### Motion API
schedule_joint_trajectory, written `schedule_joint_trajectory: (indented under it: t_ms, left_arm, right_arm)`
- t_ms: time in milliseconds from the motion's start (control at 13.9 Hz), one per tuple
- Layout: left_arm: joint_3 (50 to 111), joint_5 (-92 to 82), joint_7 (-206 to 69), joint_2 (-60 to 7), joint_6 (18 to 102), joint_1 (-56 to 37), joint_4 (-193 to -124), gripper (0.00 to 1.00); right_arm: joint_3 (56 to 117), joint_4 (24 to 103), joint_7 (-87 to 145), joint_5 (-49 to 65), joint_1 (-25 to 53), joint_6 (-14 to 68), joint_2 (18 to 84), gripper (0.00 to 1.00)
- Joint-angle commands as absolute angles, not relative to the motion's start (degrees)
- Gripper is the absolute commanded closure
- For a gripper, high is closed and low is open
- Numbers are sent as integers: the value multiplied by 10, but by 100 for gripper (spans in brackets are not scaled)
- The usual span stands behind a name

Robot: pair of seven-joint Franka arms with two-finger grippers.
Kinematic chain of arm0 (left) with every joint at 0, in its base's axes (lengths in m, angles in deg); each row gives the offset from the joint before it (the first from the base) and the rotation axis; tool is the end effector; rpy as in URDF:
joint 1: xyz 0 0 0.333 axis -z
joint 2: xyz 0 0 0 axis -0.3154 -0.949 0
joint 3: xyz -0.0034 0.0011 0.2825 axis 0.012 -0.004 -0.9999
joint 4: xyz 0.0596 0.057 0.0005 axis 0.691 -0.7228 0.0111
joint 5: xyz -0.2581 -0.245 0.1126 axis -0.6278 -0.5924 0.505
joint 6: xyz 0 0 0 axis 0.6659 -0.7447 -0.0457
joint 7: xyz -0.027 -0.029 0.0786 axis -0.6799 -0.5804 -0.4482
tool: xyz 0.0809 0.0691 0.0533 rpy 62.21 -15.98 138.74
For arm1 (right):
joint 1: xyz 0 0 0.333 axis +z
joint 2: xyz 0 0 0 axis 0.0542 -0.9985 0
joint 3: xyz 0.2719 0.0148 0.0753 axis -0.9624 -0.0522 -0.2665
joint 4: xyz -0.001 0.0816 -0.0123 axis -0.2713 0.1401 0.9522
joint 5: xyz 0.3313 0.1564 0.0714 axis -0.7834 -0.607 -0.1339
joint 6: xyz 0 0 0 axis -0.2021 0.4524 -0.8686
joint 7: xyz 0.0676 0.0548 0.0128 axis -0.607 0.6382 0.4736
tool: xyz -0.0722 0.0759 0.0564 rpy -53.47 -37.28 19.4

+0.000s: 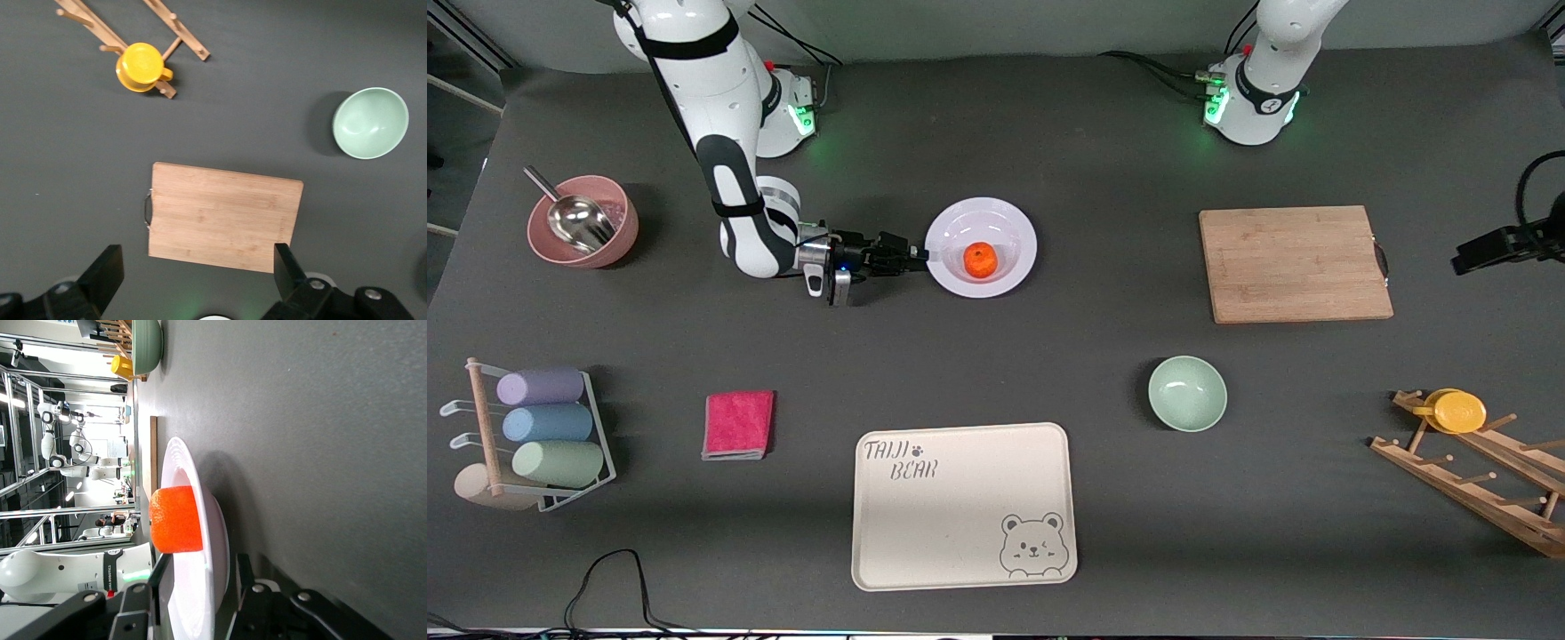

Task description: Place orange and plate with both arms

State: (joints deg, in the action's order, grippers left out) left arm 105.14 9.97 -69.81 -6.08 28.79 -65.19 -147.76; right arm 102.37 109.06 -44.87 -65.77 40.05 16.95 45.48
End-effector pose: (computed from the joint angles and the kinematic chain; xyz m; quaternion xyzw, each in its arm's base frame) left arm 0.5395 0.0640 0.5479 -0.9951 -0.0780 0.0567 0.0229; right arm 0.3382 0.1981 0.0773 -0.8271 -0.0136 -0.0044 0.5619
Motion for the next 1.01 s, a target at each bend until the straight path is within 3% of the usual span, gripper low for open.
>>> schedule_joint_trajectory:
  t_ms: [0, 216, 361, 505, 649, 793, 938]
  left_arm:
    - [974, 85, -753, -24, 269, -617, -1484, 0]
    - [728, 71, -754, -6, 260, -383, -1488, 0]
    - [643, 65, -756, 5, 262, -295, -1501, 0]
    - [610, 66, -756, 15, 271, -246, -1513, 0]
    - [597, 66, -757, 16, 277, -232, -1515, 0]
    - [597, 66, -760, 16, 291, -230, -1528, 0]
    - [597, 65, -782, 22, 291, -229, -1537, 0]
  right_arm:
    - [1026, 1082, -462, -675, 414, 165, 443, 55]
    - [1026, 1076, -457, -682, 422, 165, 443, 55]
    - [1022, 1075, -457, -708, 442, 166, 440, 55]
    - [1020, 1073, -457, -728, 451, 166, 439, 56]
    - [1020, 1072, -458, -728, 451, 165, 439, 65]
    - [1021, 1072, -457, -728, 451, 165, 439, 87]
    - [1021, 1072, -455, -728, 449, 164, 441, 97]
